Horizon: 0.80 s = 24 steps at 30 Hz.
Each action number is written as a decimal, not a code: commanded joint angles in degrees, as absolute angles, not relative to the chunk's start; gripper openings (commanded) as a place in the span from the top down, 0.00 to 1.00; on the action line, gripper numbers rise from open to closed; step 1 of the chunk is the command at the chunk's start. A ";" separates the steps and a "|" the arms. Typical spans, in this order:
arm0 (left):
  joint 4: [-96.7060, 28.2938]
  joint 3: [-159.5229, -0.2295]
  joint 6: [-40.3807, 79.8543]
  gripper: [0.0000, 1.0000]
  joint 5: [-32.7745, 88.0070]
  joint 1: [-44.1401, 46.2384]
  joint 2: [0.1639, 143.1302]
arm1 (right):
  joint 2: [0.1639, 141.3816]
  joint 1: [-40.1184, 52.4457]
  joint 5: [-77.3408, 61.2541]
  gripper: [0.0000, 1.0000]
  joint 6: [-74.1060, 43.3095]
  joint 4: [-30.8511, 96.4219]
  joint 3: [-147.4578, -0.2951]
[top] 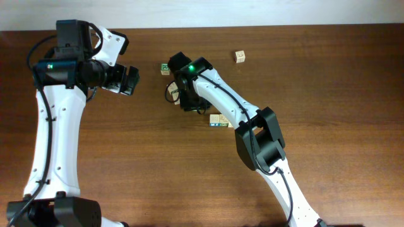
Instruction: Rotate 5 blocks
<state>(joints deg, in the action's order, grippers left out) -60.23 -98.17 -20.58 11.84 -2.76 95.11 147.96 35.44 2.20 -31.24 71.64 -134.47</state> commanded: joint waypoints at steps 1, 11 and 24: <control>-60.14 -99.44 -20.23 0.01 12.45 -3.16 95.18 | 148.55 35.35 6.90 0.65 -31.99 71.50 -135.28; -60.14 -99.42 -20.23 0.01 12.45 -3.16 95.18 | 148.55 37.43 2.11 0.72 -32.03 77.45 -135.28; -60.14 -99.44 -20.23 0.01 12.45 -3.16 95.18 | 148.55 38.24 0.62 0.62 -32.05 85.30 -135.28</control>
